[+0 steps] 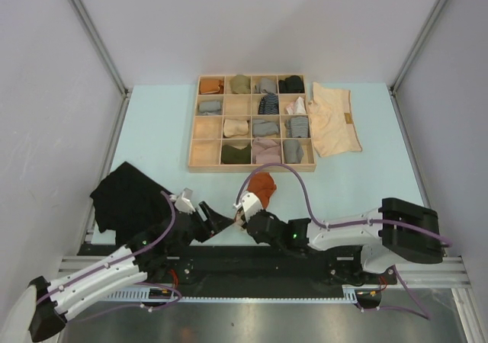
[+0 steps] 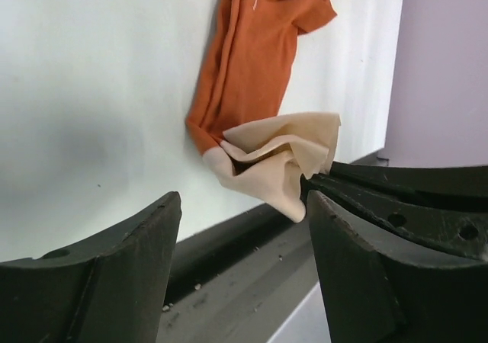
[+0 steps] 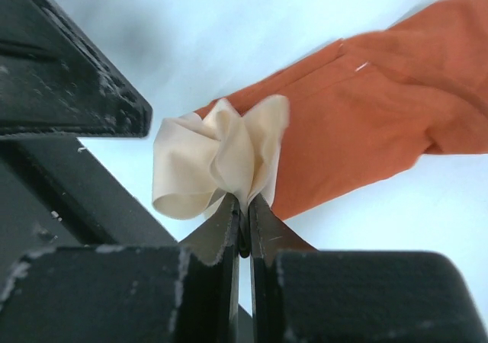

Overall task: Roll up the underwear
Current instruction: Roll the underwear to the center of the board.

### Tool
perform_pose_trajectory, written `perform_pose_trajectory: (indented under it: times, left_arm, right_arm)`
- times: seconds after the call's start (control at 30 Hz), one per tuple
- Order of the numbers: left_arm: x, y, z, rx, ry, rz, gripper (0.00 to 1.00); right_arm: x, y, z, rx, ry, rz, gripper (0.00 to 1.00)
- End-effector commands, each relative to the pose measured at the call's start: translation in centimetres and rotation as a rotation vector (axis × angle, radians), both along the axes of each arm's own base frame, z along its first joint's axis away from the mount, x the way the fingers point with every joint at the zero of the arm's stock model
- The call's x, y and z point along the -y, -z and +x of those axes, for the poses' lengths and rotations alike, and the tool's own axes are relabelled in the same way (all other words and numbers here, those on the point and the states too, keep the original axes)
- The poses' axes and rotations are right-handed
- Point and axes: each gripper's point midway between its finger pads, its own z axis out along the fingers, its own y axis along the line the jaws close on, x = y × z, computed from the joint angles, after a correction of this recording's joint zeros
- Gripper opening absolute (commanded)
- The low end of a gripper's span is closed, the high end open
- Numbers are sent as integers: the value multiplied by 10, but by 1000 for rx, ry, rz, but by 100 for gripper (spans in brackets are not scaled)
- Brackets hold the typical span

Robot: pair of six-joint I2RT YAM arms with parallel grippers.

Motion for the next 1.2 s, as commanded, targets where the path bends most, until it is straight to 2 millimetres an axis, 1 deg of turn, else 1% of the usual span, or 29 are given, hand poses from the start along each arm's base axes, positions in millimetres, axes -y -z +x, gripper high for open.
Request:
perform_pose_trajectory:
  times: [0.0,0.03,0.07,0.1,0.17,0.2,0.27,0.3,0.33,0.37,0.4,0.47,0.53,0.63,0.67,0.8,0.9,1.03,1.17]
  left_arm:
    - [-10,-14,15,119,-30,62,72]
    - [-9,-16,17,140,-24,67,72]
    - [-8,-18,17,161,-11,73,71]
    - [-9,-16,18,181,8,103,71]
    - [-3,-23,19,221,39,98,70]
    - [0,-19,17,237,83,123,69]
    - [6,-24,17,271,118,120,68]
    - [9,-22,15,291,154,135,68]
    - [10,-20,16,291,166,152,67]
    - [11,-21,16,304,179,157,67]
    - [13,-21,15,326,207,171,67]
    - [15,-18,15,332,232,191,66]
    - [19,-23,16,367,252,183,65]
    - [19,-16,19,367,249,207,64]
    - [19,-11,20,357,254,225,63]
    - [21,-7,26,350,239,250,61]
    - [22,-6,33,367,230,274,61]
    - [27,-13,39,400,221,263,61]
    - [31,-10,41,398,221,249,60]
  right_arm:
    - [-8,0,-6,-121,-30,75,0]
    - [-6,2,0,-143,-3,81,0]
    - [-4,6,2,-161,6,74,0]
    - [-5,8,1,-192,-6,78,0]
    - [-2,13,7,-221,17,71,0]
    - [-4,16,6,-247,8,70,0]
    - [0,22,11,-273,27,57,0]
    - [0,27,10,-299,20,50,0]
    - [0,27,13,-308,26,48,0]
    - [2,29,16,-319,37,45,0]
    - [2,32,15,-336,33,38,0]
    - [3,33,17,-343,37,36,0]
    - [4,36,20,-355,46,35,0]
    - [8,40,23,-372,54,30,0]
    - [9,41,23,-383,53,28,0]
    - [12,44,25,-397,60,26,0]
    - [12,45,26,-402,57,26,0]
    - [13,48,26,-413,59,21,0]
    - [14,50,26,-419,60,19,0]
